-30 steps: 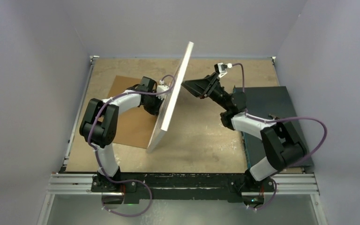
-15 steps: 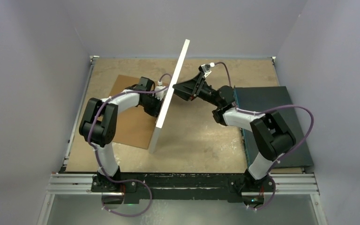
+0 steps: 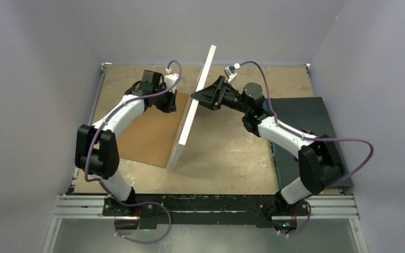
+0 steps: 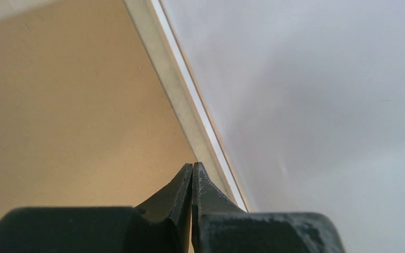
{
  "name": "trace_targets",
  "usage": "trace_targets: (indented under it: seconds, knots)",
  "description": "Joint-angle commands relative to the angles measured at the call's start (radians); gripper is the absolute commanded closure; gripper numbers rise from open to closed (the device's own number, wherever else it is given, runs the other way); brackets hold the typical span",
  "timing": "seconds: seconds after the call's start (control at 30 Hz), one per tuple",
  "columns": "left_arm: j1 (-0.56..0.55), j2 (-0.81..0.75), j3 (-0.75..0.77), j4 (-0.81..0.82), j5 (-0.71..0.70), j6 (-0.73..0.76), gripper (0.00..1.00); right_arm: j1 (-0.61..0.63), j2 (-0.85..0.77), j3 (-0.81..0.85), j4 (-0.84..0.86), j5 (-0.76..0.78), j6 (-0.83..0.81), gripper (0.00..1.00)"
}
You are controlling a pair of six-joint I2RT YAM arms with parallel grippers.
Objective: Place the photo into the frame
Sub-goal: Pick up the photo frame from the center of the board.
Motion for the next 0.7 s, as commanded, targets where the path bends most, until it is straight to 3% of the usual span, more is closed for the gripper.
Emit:
trace_targets:
  seconds: [0.0, 0.13, 0.23, 0.4, 0.53, 0.67]
  knots:
    - [0.003, -0.08, 0.102, -0.022, 0.065, -0.058, 1.0, 0.005, -0.028, 0.054, -0.145, 0.029, -0.067, 0.25]
    - [0.002, -0.131, 0.172, -0.042, 0.108, -0.093, 0.92, 0.0, -0.026, 0.109, -0.184, 0.029, -0.072, 0.25]
    - [0.018, -0.153, 0.226, -0.058, 0.159, -0.14, 0.75, -0.003, -0.021, 0.145, -0.194, 0.027, -0.066, 0.25]
    - [0.024, -0.175, 0.26, -0.094, 0.316, -0.18, 0.6, -0.005, -0.019, 0.181, -0.215, 0.031, -0.068, 0.25]
    - [0.025, -0.192, 0.28, -0.101, 0.378, -0.218, 0.57, -0.005, -0.014, 0.188, -0.218, 0.034, -0.066, 0.26]
    - [0.026, -0.193, 0.323, -0.107, 0.45, -0.265, 0.4, -0.005, -0.002, 0.219, -0.225, 0.043, -0.069, 0.28]
